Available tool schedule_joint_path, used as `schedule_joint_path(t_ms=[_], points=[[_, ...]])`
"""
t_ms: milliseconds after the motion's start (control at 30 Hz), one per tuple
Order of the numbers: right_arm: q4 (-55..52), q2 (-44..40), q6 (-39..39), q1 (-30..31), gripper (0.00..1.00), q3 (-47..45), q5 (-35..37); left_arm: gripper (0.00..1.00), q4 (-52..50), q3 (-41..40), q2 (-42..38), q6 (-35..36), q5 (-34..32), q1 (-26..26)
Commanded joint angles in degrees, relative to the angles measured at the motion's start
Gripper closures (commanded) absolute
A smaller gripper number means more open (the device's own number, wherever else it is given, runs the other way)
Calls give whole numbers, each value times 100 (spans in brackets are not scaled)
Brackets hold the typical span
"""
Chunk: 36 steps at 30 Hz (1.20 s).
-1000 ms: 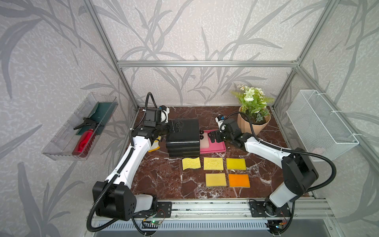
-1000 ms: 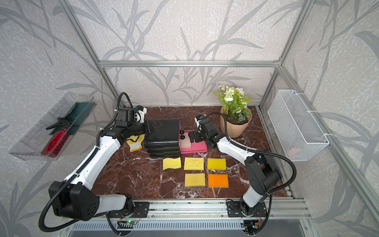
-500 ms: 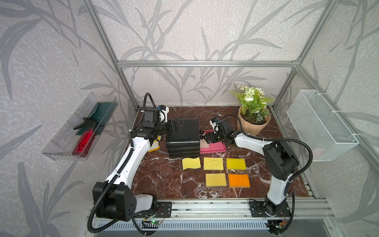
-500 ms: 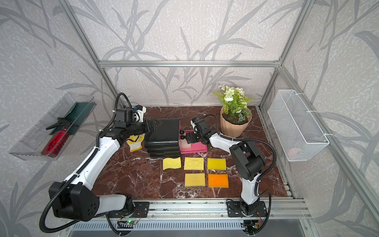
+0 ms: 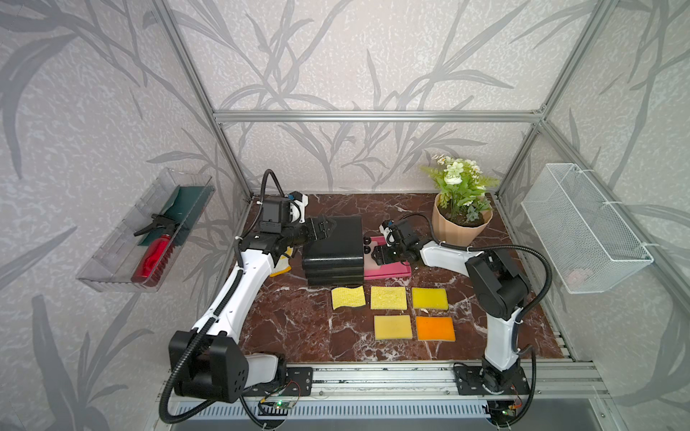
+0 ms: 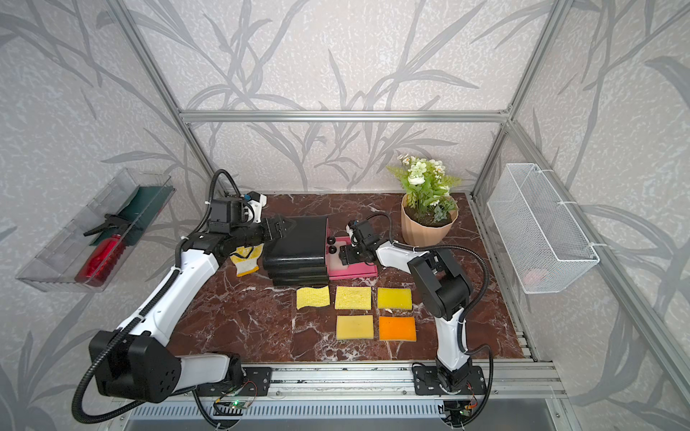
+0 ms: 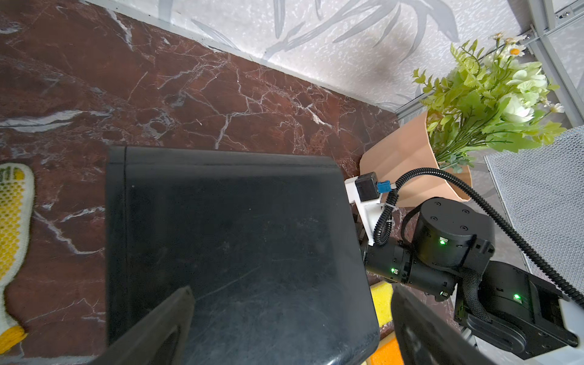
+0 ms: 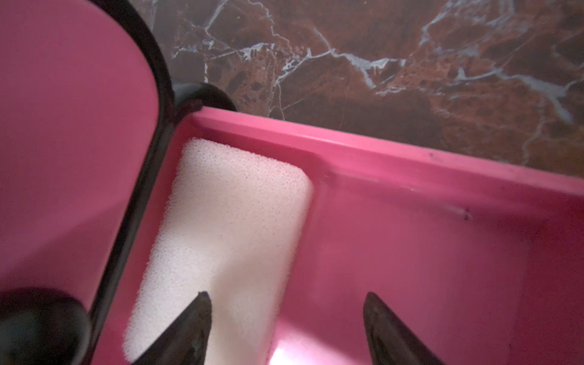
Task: Take the sponge out of the drawer
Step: Pick up the sponge from the drawer.
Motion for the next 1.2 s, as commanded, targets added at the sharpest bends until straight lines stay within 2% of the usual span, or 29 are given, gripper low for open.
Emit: schedule_joint_path(t_ms=[0, 267, 533, 633, 667, 933, 1000, 1167], points=[[-199, 146, -22, 77, 30, 217, 22, 3, 72, -71, -81, 7, 81, 21], [-465, 308, 84, 120, 56, 351, 101, 3, 56, -72, -90, 33, 48, 21], [-505, 331, 73, 111, 88, 399, -151, 4, 10, -55, -127, 51, 5, 37], [-580, 371, 93, 119, 93, 462, -238, 4, -2, -54, -137, 57, 21, 36], [-628, 378, 94, 120, 100, 486, -250, 4, -3, -54, -145, 51, 18, 32], [-861, -1, -144, 111, 100, 556, -127, 4, 14, -69, -178, 81, 29, 34], [-1203, -248, -426, 107, 100, 719, -100, 4, 24, -71, -166, 86, 73, 46], [-2130, -859, -1218, 100, 100, 1047, 474, 5, 61, -71, -132, 112, 184, 50]])
